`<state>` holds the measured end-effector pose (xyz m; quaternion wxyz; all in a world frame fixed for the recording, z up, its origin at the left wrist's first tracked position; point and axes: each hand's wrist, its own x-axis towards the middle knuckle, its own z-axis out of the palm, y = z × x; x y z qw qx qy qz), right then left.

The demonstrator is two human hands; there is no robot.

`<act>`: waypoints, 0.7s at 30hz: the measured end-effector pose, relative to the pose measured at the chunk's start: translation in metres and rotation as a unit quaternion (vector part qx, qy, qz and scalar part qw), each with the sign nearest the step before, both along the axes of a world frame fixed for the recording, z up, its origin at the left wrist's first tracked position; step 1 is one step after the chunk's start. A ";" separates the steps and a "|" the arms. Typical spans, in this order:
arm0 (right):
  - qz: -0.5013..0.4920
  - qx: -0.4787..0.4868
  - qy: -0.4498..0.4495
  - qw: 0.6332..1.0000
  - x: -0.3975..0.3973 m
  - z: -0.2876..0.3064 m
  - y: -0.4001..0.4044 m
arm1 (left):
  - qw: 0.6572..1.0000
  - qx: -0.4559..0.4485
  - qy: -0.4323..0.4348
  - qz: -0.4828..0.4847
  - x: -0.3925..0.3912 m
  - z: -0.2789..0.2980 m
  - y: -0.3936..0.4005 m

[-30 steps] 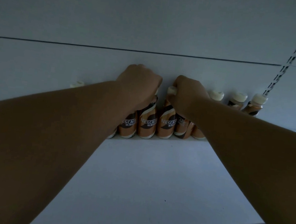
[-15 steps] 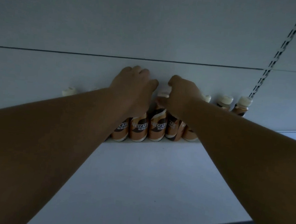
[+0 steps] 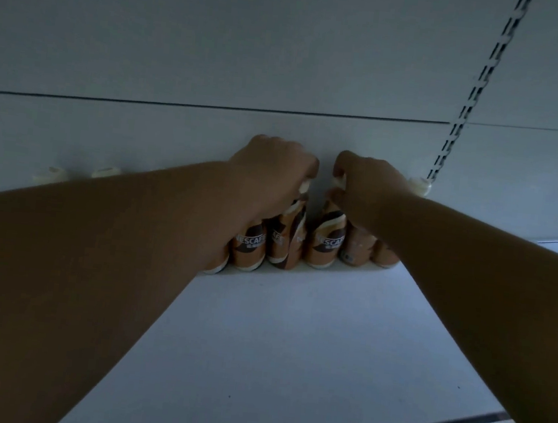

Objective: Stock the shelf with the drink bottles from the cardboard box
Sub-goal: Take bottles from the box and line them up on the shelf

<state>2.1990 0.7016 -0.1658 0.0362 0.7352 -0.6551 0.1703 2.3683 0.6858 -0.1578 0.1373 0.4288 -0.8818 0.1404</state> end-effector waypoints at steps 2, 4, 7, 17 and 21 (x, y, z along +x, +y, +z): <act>0.005 0.005 -0.017 1.000 -0.002 0.001 0.002 | 1.000 -0.001 -0.001 0.004 -0.007 0.001 -0.001; 0.008 0.010 -0.028 1.000 -0.004 0.003 0.003 | 1.000 -0.023 -0.009 0.008 -0.011 0.001 0.001; 0.015 0.009 -0.026 0.999 -0.007 0.003 0.003 | 0.998 -0.054 -0.026 0.027 -0.013 0.000 0.002; 0.030 0.016 -0.040 0.999 -0.006 -0.003 -0.005 | 0.998 0.028 -0.051 0.032 -0.023 0.000 0.004; 0.033 0.014 -0.043 0.998 -0.006 -0.004 -0.008 | 0.996 0.033 -0.067 0.042 -0.017 0.003 -0.001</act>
